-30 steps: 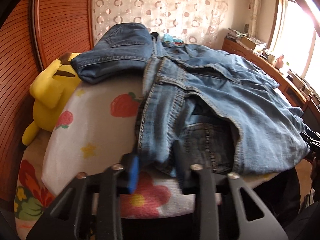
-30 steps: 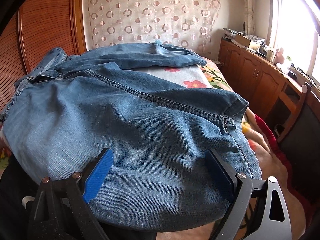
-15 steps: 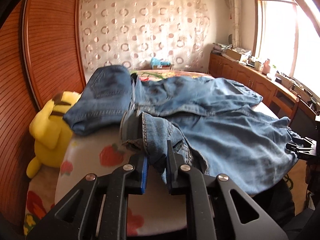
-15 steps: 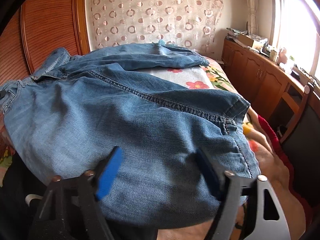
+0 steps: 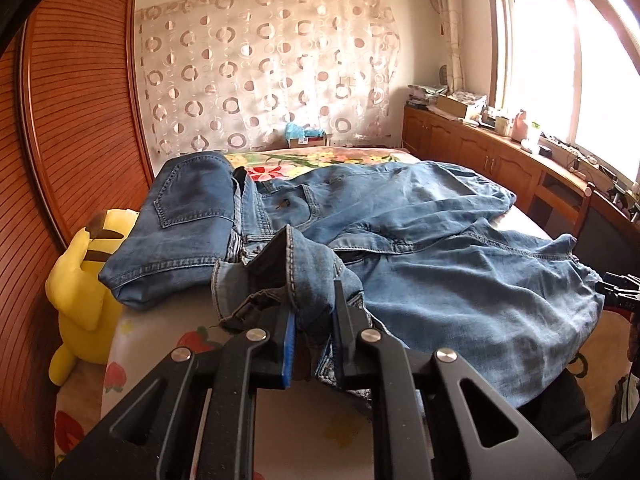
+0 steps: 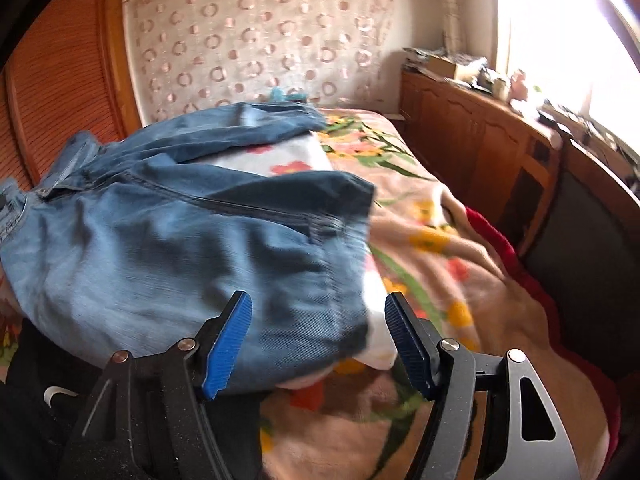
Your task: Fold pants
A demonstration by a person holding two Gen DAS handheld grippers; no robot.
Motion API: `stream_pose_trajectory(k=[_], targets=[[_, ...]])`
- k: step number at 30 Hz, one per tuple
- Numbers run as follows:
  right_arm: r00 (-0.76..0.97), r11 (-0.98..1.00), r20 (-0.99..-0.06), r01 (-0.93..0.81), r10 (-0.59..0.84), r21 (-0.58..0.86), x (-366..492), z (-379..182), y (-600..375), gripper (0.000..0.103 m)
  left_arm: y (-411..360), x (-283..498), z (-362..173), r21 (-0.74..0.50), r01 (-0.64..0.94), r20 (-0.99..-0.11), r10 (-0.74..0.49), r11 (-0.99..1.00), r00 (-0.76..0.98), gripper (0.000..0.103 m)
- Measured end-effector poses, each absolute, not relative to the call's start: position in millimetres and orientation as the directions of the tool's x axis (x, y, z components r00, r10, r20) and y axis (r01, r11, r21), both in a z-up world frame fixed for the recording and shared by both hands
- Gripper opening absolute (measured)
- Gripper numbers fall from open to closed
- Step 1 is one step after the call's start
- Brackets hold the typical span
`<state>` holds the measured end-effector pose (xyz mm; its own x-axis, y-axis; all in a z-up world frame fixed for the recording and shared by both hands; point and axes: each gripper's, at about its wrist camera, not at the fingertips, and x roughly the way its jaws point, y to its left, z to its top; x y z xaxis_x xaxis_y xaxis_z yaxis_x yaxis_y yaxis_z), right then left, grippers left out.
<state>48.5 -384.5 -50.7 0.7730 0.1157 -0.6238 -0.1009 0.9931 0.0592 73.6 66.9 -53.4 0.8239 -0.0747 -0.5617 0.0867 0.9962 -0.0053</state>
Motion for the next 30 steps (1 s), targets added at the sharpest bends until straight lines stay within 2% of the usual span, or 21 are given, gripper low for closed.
stream_pose_trajectory(k=[7,10,12,15,18,23,30], targets=[[0.740,0.981,-0.649,-0.075,0.174,0.178,57.2,-56.0,-397.8,0.069,64.4,73.4,-53.5,-0.002,0.089,-0.565,-0.074,0.996,0.822,0.015],[0.730,0.975,-0.654,-0.080,0.198,0.206,60.7,-56.1,-397.4,0.062,63.2,73.6,-53.8,0.000,0.089,-0.565,-0.074,0.996,0.822,0.015],[0.725,0.969,-0.652,-0.094,0.223,0.227,61.0,-53.4,-398.9,0.048,63.0,74.0,-53.9,-0.001,0.088,-0.565,-0.073,0.996,0.822,0.015],[0.720,0.971,-0.657,-0.108,0.224,0.213,60.3,-48.8,-399.6,0.033,63.4,76.0,-51.9,-0.008,0.087,-0.559,-0.077,0.996,0.826,0.015],[0.726,0.976,-0.655,-0.115,0.211,0.187,60.0,-44.3,-399.1,0.023,64.8,78.0,-48.2,-0.012,0.085,-0.546,-0.078,0.996,0.834,0.015],[0.756,0.976,-0.618,-0.140,0.216,0.170,58.5,-32.7,-397.0,0.017,66.1,87.1,-35.0,-0.007,0.080,-0.517,-0.072,0.997,0.853,0.015],[0.817,0.974,-0.529,-0.188,0.228,0.129,67.7,2.0,-393.2,0.015,78.0,102.4,-6.9,-0.018,0.059,-0.457,-0.061,0.998,0.887,0.015]])
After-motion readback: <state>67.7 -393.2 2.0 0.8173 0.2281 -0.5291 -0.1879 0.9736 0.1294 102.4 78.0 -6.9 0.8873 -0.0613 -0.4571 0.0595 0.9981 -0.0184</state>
